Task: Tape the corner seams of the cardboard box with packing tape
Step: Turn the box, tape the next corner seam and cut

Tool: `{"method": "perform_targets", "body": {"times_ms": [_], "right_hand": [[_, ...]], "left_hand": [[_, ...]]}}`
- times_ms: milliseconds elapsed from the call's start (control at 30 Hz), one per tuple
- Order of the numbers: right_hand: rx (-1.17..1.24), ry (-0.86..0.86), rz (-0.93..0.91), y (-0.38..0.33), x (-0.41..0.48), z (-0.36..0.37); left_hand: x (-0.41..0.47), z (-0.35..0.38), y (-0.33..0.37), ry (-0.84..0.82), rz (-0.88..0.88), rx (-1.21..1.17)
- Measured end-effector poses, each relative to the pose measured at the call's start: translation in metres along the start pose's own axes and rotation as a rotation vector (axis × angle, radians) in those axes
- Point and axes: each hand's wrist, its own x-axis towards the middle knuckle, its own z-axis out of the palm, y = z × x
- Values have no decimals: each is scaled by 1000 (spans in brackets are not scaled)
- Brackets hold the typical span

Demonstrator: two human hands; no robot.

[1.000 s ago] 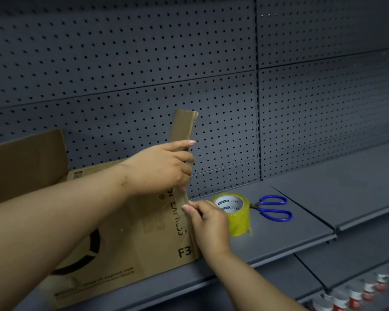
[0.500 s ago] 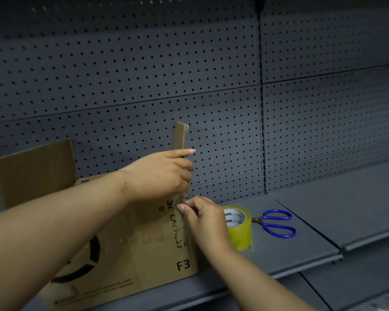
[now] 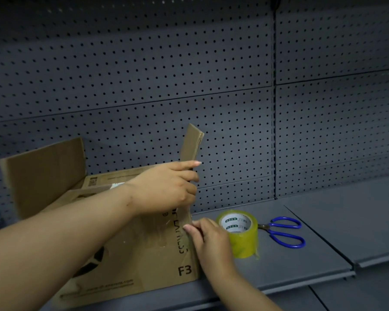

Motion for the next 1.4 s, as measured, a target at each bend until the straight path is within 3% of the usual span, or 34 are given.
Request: {"method": "perform_targets", "body": {"times_ms": [100, 267, 500, 800, 900, 967, 1033, 1100, 1167, 1233, 1300, 1400], "right_hand": [[7, -142, 71, 9, -10, 0], [-131, -81, -53, 19, -8, 5], [-74, -481, -1, 17, 3, -16], [-196, -563, -89, 20, 8, -13], [-131, -670, -21, 17, 13, -20], [-33, -686, 81, 17, 14, -31], [72, -591, 180, 21, 18, -39], [116, -506, 254, 25, 22, -46], [155, -489, 313, 28, 27, -54], [190, -498, 359, 30, 29, -62], [223, -501, 390, 34, 27, -70], [264, -498, 424, 40, 24, -82]], "left_hand": [[-4, 1, 0, -21, -23, 10], [-3, 4, 6, -12, -48, 44], [-6, -1, 4, -30, -101, 61], [-5, -2, 15, -31, -160, -3], [-10, -8, 17, -60, -171, -15], [-19, -9, 22, 16, -222, -29], [-27, -9, 31, 132, -406, -73], [-25, -13, 42, 195, -764, -161], [-8, -27, 52, 148, -1217, -450], [18, -31, 59, 119, -1505, -781], [40, -25, 61, 86, -1645, -909], [53, -14, 63, -91, -1702, -770]]}}
